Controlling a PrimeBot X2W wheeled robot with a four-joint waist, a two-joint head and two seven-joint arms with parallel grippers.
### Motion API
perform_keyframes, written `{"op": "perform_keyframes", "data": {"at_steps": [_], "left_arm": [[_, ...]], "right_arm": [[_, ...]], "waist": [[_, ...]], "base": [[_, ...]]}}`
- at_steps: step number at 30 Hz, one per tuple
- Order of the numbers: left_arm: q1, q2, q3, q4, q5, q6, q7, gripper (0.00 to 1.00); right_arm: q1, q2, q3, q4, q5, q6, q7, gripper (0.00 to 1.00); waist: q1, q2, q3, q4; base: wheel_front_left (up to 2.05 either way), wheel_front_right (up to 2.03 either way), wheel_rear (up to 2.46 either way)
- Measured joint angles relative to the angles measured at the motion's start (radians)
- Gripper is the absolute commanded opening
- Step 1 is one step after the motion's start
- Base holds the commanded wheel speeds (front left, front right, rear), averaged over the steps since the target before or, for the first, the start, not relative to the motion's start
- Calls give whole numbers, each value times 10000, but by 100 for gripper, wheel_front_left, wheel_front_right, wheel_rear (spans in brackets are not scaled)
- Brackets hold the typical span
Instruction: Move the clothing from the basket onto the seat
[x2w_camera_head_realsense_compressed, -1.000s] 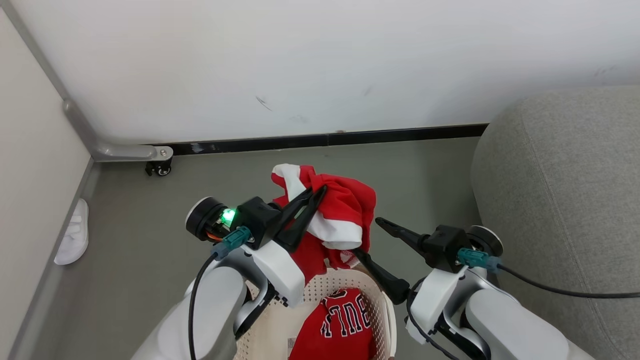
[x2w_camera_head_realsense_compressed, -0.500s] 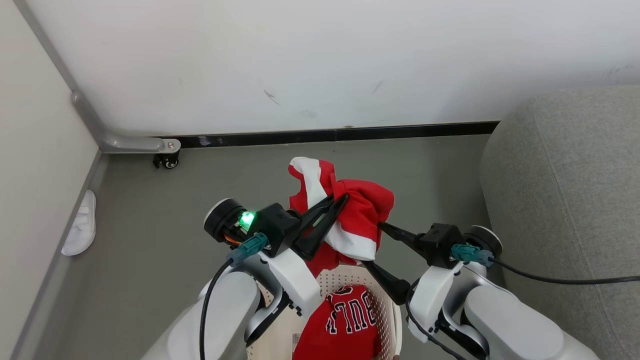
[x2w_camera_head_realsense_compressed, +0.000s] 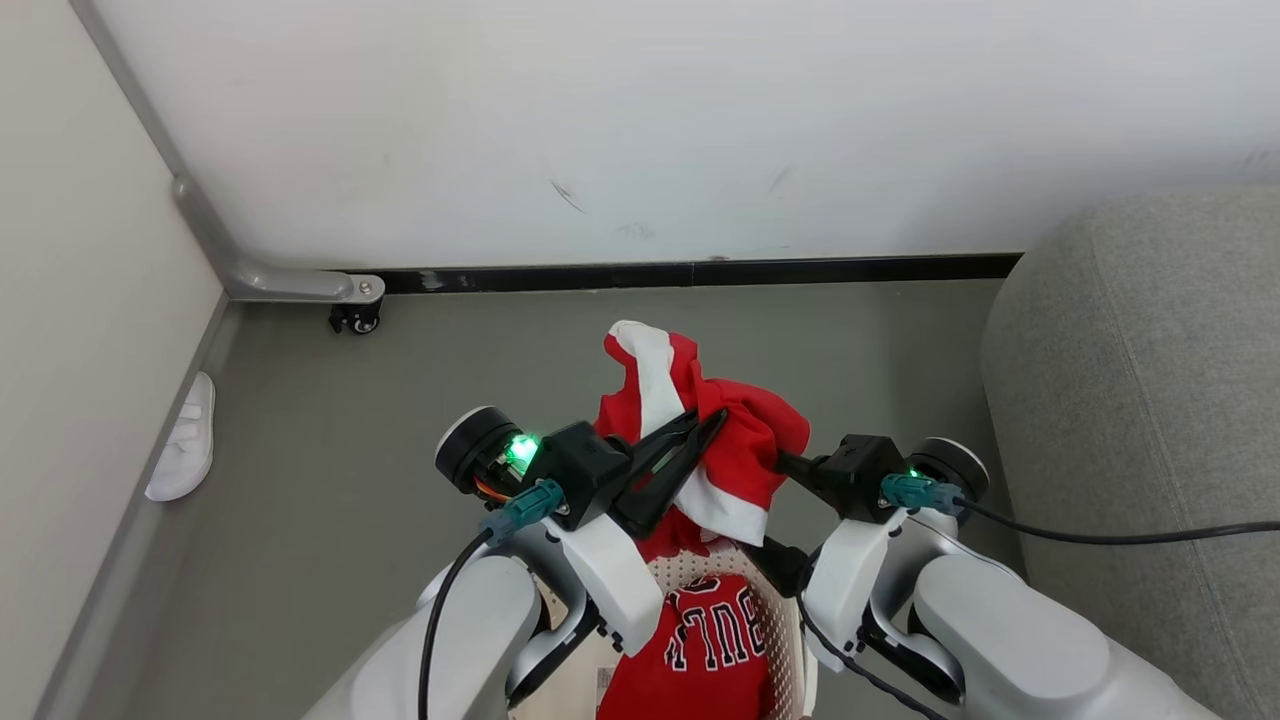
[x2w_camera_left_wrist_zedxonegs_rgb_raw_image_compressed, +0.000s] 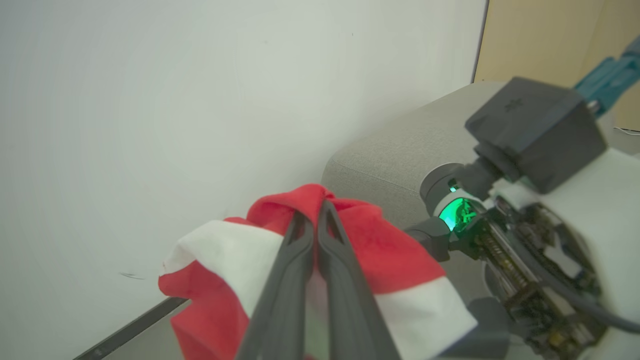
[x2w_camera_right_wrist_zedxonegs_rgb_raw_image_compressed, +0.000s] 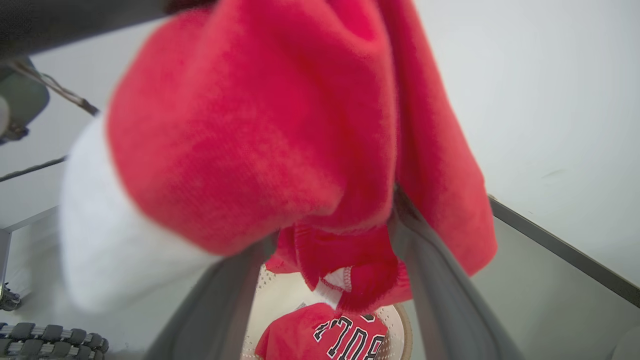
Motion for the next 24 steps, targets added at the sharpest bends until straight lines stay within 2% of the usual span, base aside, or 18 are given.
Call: {"op": "perform_keyframes", "data": {"at_steps": [1,2,10,20,22,24], "left_arm": [[2,0,0,-6,-2,0,35,0],[3,0,0,-10,-6,0,42,0],[52,23,178,-19,-194,0,119,0],[309,224,324,-10,-525,2,207,1],[338,263,357,-13,-527,2,221,44],[378,284,395,-38,-527,2,290,100]], "right_arm": [[2,2,35,23,10,0,2,8],[1,2,38,27,46,0,0,0],[-4,52,105,46,303,0,2,0],[12,77,-713,-186,518,0,2,0],[23,67,-802,-219,518,0,2,0],[24,27,-907,-286,518,0,2,0]], "waist": [[0,0,-12,15],[0,0,-22,29],[0,0,-54,35],[0,0,-58,-101],[0,0,-55,-138],[0,0,-51,-179]], "base": [[0,0,0],[0,0,0],[0,0,0],[0,0,0],[0,0,0],[0,0,0]]}}
